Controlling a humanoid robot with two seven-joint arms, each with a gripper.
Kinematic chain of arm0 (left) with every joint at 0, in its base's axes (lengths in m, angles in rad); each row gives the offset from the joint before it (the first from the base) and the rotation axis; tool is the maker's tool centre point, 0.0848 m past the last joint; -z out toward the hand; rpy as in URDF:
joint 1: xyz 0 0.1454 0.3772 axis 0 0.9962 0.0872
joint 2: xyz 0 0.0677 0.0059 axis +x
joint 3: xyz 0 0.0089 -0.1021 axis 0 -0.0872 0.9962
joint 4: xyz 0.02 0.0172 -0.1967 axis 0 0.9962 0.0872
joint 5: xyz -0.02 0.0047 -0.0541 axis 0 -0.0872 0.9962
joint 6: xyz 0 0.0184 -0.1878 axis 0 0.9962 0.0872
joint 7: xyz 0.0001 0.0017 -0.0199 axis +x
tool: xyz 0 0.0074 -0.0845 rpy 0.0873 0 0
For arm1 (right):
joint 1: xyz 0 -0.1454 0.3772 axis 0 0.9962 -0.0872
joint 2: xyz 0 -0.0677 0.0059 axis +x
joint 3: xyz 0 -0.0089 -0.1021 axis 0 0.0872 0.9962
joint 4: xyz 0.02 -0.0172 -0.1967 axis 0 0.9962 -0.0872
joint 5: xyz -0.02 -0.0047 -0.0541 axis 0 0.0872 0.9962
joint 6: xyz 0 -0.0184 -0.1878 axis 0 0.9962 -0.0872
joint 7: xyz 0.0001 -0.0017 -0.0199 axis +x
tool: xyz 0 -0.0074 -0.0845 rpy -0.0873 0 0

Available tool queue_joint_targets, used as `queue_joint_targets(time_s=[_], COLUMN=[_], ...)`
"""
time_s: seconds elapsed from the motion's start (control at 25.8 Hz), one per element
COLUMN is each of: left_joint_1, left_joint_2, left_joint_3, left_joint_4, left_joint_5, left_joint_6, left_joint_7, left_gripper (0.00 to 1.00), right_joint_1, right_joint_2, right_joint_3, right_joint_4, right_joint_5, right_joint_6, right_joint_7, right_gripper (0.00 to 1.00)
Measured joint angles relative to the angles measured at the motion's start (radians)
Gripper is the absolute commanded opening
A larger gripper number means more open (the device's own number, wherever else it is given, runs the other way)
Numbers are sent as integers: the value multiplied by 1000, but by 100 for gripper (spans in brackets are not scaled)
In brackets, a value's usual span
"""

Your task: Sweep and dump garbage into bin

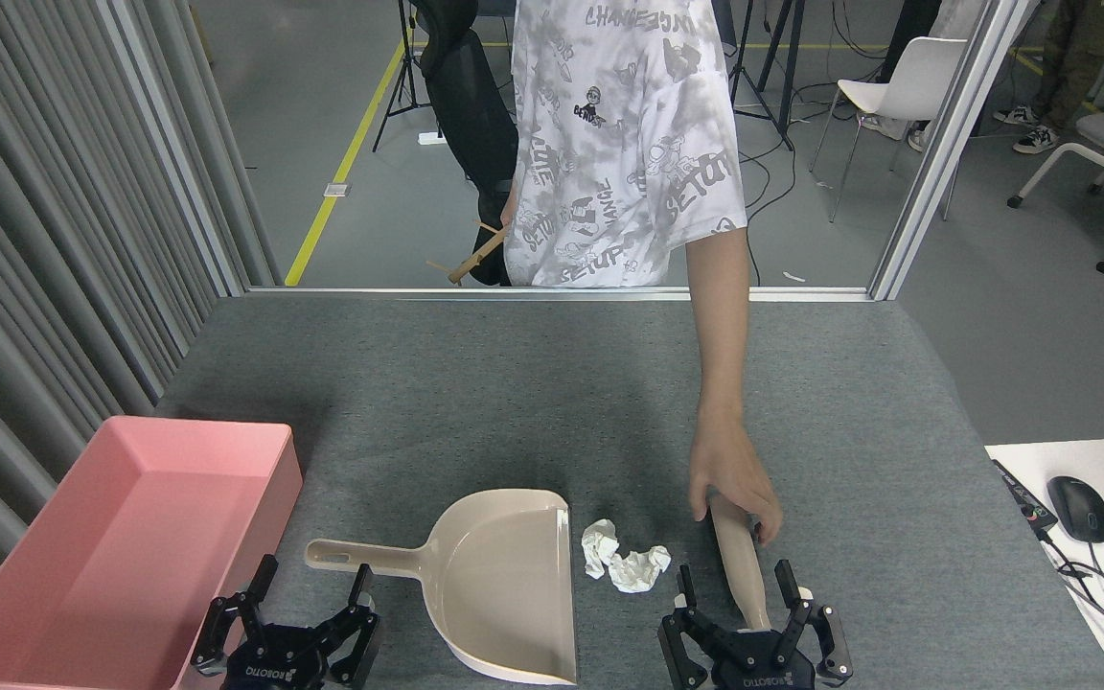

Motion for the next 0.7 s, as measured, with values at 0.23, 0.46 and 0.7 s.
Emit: queue_joint_targets(time_s=[0.23, 0.46, 0.7], left_joint_1=[0, 0, 0], left_joint_2=[0, 0, 0], left_joint_3=[0, -2, -1], left_joint_4=[0, 0, 0], left_joint_5=[0, 2, 50], left_joint_6=[0, -2, -1], left_joint_7=[1, 1, -10], left_gripper=[99, 100, 100], right_joint_1=[0, 0, 0], right_joint_2=[0, -2, -3], right_joint_3=[-1, -3, -6], right_joint_4=[0, 0, 0], right_joint_5=[0, 1, 2], right_joint_6=[0, 0, 0], right_joint_7=[0, 0, -3], right_gripper=[99, 99, 99])
